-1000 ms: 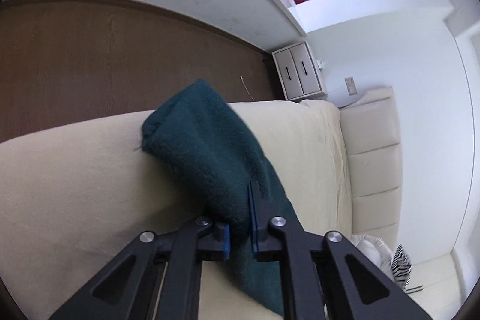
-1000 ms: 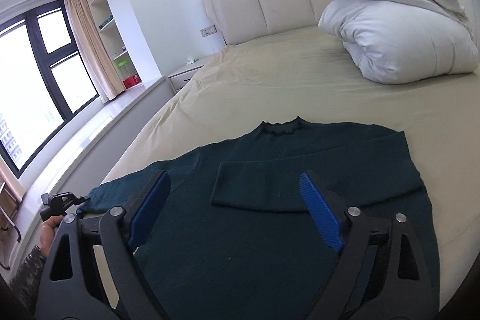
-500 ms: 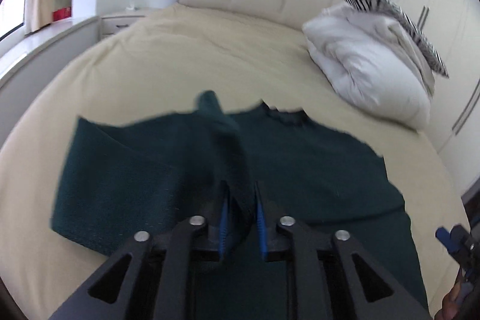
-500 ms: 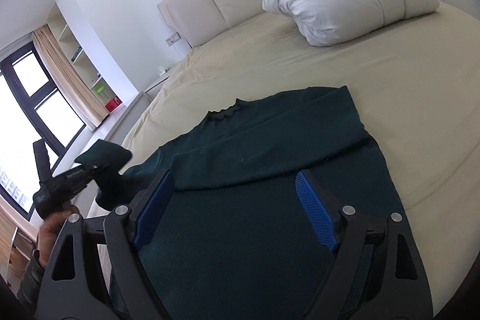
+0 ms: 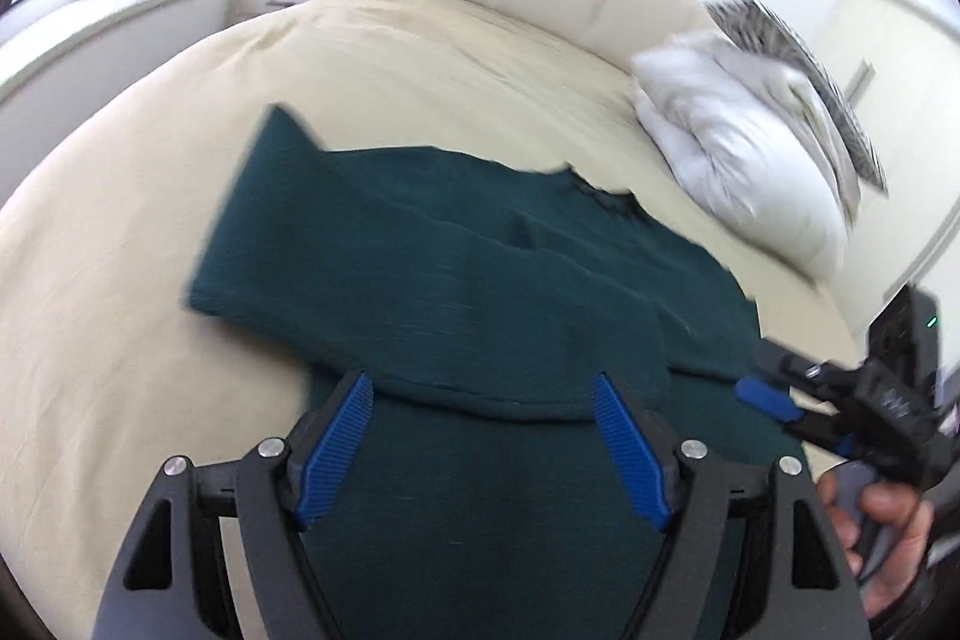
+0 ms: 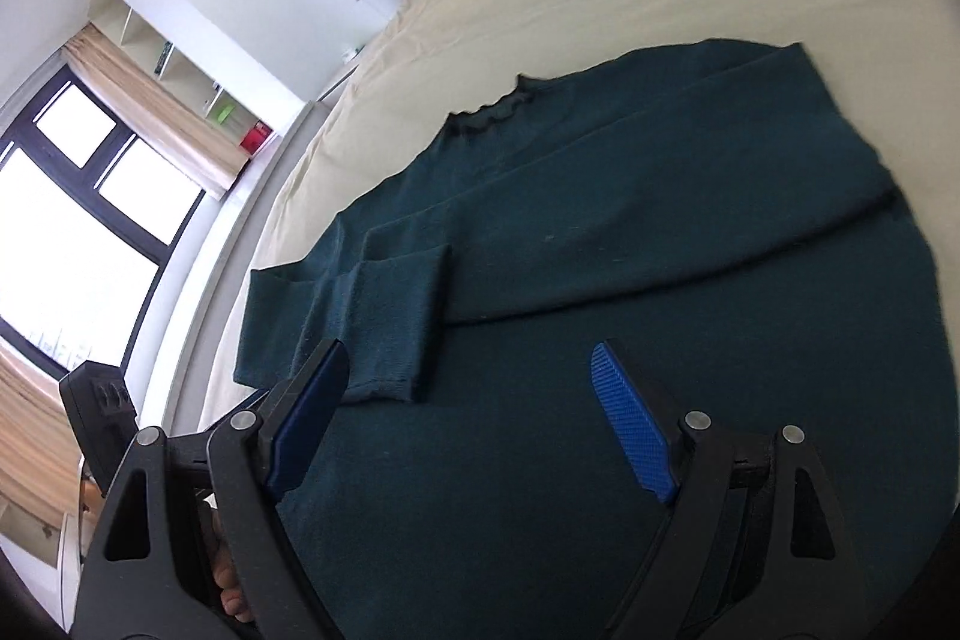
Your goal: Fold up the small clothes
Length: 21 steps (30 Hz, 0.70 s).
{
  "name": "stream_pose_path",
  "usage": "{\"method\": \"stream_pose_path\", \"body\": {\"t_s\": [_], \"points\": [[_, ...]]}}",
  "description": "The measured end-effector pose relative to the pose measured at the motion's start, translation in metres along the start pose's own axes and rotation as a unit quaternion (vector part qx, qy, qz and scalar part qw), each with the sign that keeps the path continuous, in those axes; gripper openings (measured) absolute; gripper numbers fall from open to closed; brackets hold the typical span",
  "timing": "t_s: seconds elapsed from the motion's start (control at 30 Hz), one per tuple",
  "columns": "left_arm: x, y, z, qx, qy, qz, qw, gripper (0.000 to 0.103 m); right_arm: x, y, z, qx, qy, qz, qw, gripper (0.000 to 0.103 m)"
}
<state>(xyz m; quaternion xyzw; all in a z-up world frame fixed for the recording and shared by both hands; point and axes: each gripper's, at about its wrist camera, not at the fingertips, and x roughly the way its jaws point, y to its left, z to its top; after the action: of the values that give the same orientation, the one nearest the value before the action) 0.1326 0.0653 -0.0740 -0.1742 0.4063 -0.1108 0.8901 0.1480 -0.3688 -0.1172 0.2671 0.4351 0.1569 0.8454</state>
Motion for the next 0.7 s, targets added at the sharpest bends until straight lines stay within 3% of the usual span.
{"method": "stream_pose_path", "body": {"t_s": [0.1, 0.2, 0.27, 0.33, 0.4, 0.53, 0.7], "points": [[-0.008, 0.027, 0.003, -0.030, -0.007, 0.009, 0.9995, 0.075, 0.043, 0.017, 0.006, -0.015, 0.034, -0.014, 0.999, 0.080], [-0.014, 0.044, 0.004, -0.044, -0.012, 0.010, 0.9989, 0.075, 0.083, 0.024, 0.003, -0.020, 0.076, -0.053, 0.995, 0.054], [-0.016, 0.050, 0.006, -0.051, -0.016, 0.010, 0.9985, 0.075, 0.089, 0.031, 0.000, -0.037, 0.063, -0.079, 0.994, 0.040], [-0.015, 0.054, 0.009, -0.058, -0.018, 0.006, 0.9981, 0.075, 0.092, 0.039, -0.002, -0.048, 0.064, -0.081, 0.993, 0.018], [-0.017, 0.058, 0.012, -0.064, -0.024, 0.007, 0.9977, 0.075, 0.087, 0.052, -0.004, -0.078, 0.058, -0.097, 0.991, 0.008], [-0.016, 0.064, 0.025, -0.074, -0.031, 0.004, 0.9968, 0.075, 0.061, 0.080, 0.005, -0.140, 0.020, -0.100, 0.985, 0.006], [-0.010, 0.064, 0.042, -0.072, -0.039, 0.015, 0.9965, 0.075, 0.022, 0.070, 0.047, -0.138, -0.033, -0.101, 0.985, 0.006]]}}
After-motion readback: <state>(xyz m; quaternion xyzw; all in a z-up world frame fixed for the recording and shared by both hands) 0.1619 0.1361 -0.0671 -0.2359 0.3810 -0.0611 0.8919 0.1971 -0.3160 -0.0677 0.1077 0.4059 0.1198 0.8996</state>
